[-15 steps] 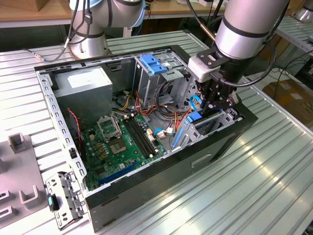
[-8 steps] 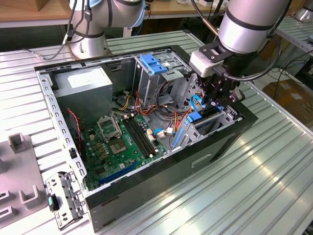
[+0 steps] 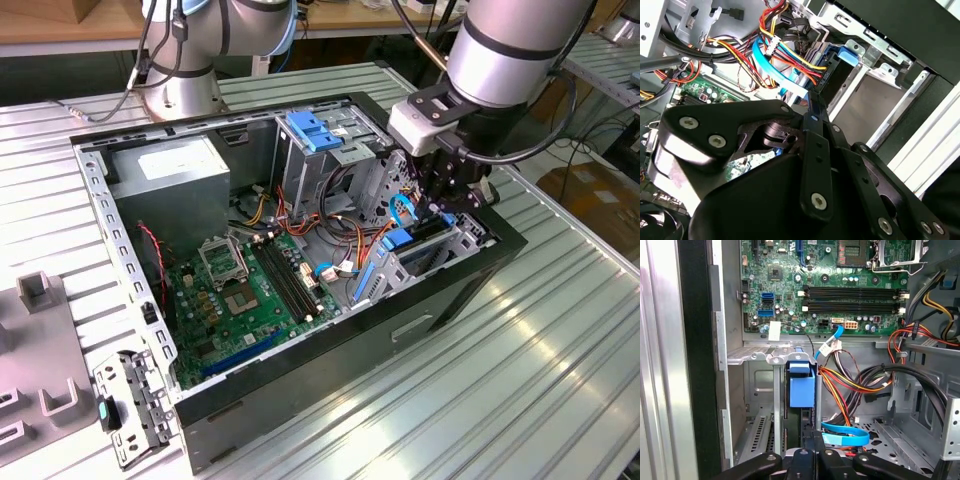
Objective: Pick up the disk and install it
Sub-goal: 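Insert the second disk wire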
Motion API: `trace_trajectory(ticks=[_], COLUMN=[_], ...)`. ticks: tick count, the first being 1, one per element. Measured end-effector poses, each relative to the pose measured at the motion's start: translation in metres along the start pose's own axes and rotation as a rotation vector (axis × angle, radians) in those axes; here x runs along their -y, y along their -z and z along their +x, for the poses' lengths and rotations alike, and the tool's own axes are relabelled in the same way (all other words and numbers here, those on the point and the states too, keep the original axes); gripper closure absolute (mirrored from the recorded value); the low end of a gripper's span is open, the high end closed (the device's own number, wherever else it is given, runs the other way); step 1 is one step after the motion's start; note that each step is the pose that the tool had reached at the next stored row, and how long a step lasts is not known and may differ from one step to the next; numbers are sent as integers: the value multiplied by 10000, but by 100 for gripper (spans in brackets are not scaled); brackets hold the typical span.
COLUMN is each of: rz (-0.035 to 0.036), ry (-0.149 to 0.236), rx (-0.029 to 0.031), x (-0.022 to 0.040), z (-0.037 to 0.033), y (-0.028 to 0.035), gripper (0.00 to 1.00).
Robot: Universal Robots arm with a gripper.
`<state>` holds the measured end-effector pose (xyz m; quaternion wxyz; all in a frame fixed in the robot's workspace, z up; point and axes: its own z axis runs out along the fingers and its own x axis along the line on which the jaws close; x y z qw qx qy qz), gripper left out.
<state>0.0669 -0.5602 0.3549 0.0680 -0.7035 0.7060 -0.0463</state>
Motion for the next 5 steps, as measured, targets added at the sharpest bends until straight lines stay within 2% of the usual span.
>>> trace_trajectory(ticks=[5], rz=[0], ry=[0], rx=[0], x=[2], z=[0], y=[10], gripper=[89])
